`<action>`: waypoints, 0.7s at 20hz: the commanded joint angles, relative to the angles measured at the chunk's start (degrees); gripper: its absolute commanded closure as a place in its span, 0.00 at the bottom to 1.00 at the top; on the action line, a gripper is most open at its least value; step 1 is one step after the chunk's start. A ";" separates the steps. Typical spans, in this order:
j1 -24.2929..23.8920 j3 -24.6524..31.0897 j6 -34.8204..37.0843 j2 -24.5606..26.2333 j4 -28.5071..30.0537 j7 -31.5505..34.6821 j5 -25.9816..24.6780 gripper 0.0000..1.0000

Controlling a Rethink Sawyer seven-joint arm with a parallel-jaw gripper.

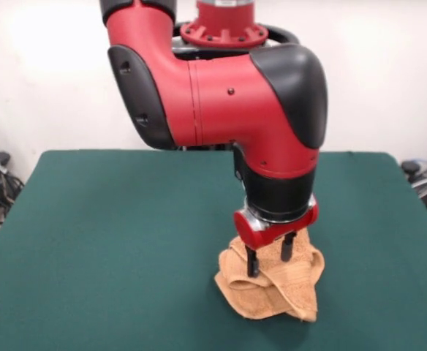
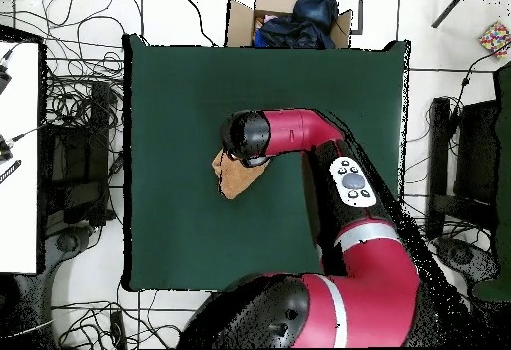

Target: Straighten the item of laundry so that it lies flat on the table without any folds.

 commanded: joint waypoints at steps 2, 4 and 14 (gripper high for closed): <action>1.09 -2.97 5.58 1.46 -2.38 4.33 -0.42 0.00; 1.00 -3.05 5.55 1.29 -2.08 4.04 -0.19 0.00; 0.39 -2.68 5.34 1.76 -2.12 2.95 0.08 0.00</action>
